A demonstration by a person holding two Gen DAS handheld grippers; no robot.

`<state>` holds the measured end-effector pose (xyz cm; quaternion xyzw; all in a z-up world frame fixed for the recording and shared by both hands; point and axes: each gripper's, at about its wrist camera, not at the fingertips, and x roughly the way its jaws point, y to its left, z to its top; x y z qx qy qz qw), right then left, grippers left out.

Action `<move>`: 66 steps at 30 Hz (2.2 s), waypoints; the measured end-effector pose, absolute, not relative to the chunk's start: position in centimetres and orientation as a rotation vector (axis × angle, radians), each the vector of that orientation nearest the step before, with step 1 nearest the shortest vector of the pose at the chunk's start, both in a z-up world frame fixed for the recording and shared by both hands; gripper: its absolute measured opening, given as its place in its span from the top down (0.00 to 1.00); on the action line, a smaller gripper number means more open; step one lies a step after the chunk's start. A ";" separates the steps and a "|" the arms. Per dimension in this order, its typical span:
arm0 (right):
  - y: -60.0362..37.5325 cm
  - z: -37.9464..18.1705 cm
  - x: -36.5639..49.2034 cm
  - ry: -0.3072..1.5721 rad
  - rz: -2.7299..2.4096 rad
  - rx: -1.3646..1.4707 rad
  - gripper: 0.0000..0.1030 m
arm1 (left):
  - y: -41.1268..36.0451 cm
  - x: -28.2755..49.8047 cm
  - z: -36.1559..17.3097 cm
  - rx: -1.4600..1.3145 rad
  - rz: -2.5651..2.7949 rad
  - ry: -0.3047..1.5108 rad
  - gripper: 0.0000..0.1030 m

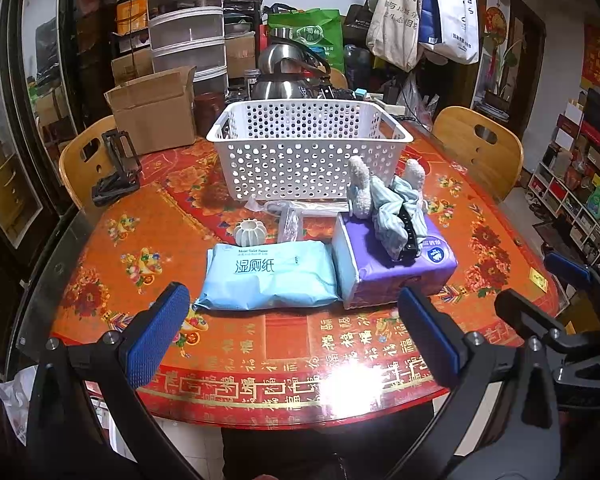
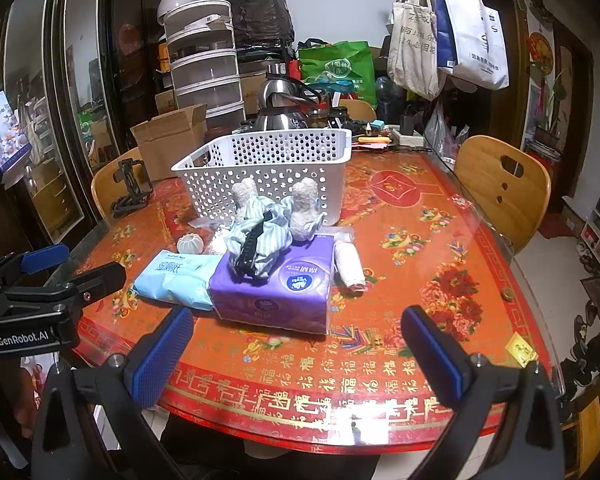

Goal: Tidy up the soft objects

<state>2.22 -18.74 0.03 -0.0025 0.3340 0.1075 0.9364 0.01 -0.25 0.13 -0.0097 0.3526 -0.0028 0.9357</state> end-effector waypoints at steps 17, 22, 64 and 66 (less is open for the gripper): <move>-18.8 0.1 2.2 0.681 0.222 -0.002 0.00 | -0.2 0.0 0.3 -0.023 -0.008 0.718 0.00; -18.8 0.1 2.2 0.681 0.221 -0.002 0.00 | -0.2 0.0 0.4 -0.024 -0.010 0.718 0.00; -19.4 0.2 2.4 0.662 0.220 0.017 0.00 | 0.0 0.4 0.2 -0.036 -0.004 0.706 0.00; -19.8 0.4 2.4 0.638 0.228 0.019 0.00 | 0.1 0.4 0.3 -0.036 -0.002 0.688 0.00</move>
